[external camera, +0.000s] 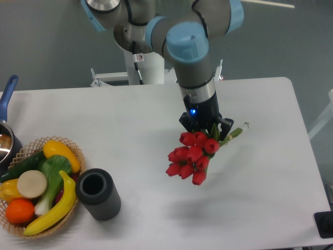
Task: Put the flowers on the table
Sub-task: 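Lower the tulip bouquet onto the table, laying it on its side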
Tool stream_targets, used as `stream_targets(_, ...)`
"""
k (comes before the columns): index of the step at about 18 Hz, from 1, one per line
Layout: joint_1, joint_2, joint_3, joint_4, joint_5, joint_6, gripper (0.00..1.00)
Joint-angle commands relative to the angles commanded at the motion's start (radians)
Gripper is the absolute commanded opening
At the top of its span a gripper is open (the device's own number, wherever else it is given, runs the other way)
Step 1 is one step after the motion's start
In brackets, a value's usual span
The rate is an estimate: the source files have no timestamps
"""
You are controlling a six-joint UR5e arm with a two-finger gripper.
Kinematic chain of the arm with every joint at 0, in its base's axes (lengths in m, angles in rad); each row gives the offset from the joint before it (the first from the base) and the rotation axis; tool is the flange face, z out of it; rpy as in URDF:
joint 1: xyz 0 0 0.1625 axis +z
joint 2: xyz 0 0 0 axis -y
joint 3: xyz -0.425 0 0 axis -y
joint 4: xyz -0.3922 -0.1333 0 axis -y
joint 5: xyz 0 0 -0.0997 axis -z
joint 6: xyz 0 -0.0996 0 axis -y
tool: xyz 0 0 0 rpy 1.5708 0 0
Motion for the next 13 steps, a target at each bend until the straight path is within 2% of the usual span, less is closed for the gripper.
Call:
stream_targets(3,-0.043,-0.071,0.012,0.005,0.074,0.027,0.34)
stream_targets(13,-0.055,-0.183,0.023,0.009,0.036,0.022,0.34)
